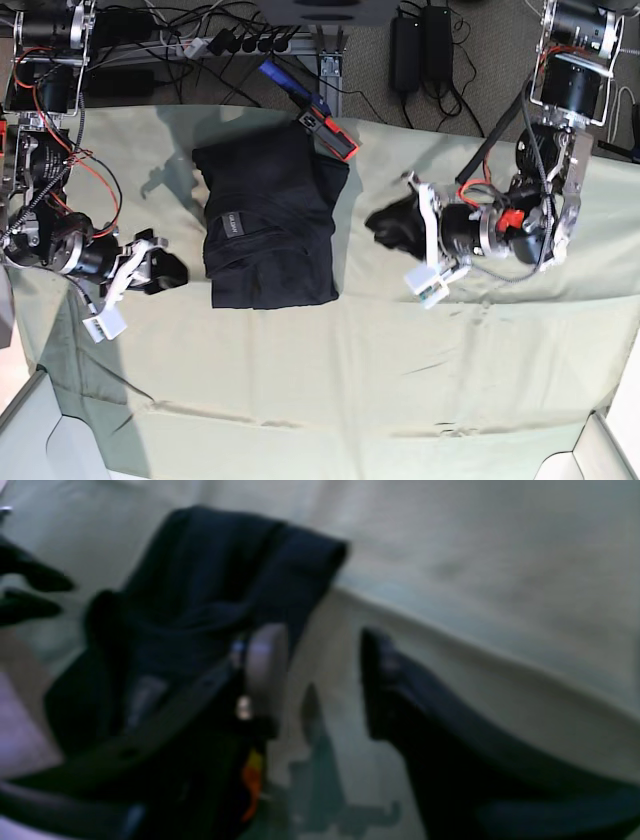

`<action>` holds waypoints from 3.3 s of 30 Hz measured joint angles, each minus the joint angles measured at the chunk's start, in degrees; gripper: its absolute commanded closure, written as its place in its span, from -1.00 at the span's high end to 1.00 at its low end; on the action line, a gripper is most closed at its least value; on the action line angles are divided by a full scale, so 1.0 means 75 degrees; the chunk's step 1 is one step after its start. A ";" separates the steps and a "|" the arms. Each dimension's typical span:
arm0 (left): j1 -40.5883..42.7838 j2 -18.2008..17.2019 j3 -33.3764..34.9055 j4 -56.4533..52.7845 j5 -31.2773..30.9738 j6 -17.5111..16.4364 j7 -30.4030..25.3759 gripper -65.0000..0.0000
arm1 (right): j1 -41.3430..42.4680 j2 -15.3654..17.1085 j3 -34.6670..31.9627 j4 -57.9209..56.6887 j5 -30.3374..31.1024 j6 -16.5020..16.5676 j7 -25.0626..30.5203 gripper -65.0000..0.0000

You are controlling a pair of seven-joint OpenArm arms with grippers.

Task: Fold the T-shirt properly
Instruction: 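Move both grippers to opposite sides of the folded bundle, then grasp the bundle's sides with both grippers and push them inward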

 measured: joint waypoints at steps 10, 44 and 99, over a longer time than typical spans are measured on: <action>0.0204 0.0044 0.0003 0.0006 -0.0606 0.0000 0.0047 -0.26 | -0.0597 -0.0458 -0.0146 -0.0015 0.0294 0.0003 -0.0128 -0.17; 0.0160 0.0944 -0.0979 -0.0396 -0.0493 0.0000 -0.0189 -0.18 | -0.0618 -0.0694 -0.0152 -0.0015 0.0399 0.0003 -0.0219 -0.17; -0.0752 0.1757 -0.0959 -0.1040 -0.0242 0.0000 0.0119 -1.00 | 0.0277 -0.0691 -0.0152 -0.0149 0.0061 0.0003 0.0323 -1.00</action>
